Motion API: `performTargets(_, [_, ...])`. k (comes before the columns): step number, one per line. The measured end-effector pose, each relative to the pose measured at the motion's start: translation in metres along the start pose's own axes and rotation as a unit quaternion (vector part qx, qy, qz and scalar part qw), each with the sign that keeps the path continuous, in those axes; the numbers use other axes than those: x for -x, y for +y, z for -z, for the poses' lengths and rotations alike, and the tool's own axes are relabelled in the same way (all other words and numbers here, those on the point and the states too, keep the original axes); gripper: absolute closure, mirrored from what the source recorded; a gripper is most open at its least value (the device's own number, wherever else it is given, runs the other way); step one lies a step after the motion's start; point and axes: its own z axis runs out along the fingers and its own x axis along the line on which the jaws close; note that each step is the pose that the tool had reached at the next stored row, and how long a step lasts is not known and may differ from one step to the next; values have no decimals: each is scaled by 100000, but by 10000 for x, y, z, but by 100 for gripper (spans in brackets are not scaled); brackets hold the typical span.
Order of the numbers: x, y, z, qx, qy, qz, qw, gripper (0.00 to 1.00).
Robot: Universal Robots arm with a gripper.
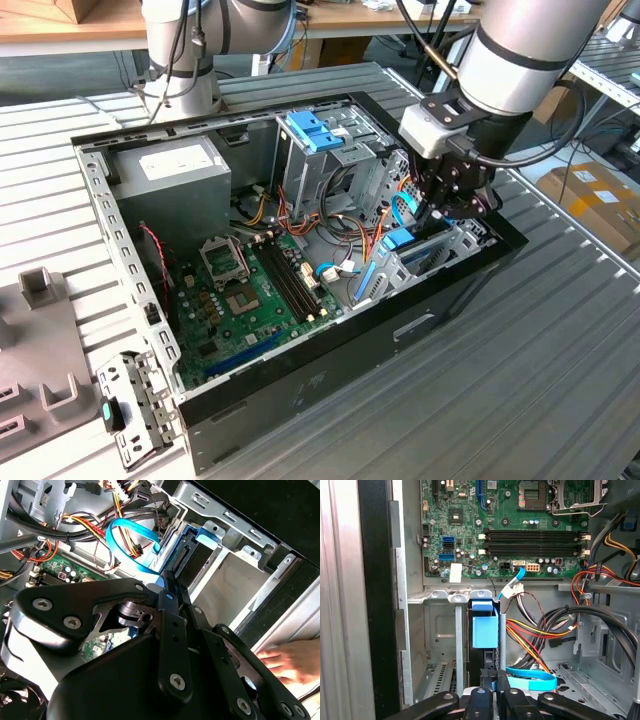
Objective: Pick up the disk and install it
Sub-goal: 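Insert the first disk wire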
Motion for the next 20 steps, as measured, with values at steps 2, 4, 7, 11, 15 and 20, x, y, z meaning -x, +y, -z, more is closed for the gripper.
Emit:
performTargets(2, [0, 0, -3, 2, 12, 2, 100000, 84])
performTargets(4, [0, 0, -5, 2, 5, 3, 100000, 84])
performTargets(7, [-1, 2, -20, 2, 6, 0, 100000, 84])
performTargets(11, [-2, 4, -36, 4, 11, 1, 100000, 84])
performTargets(15, [-2, 4, -37, 3, 8, 0, 100000, 84])
performTargets(20, [-2, 4, -38, 0, 7, 2, 100000, 84])
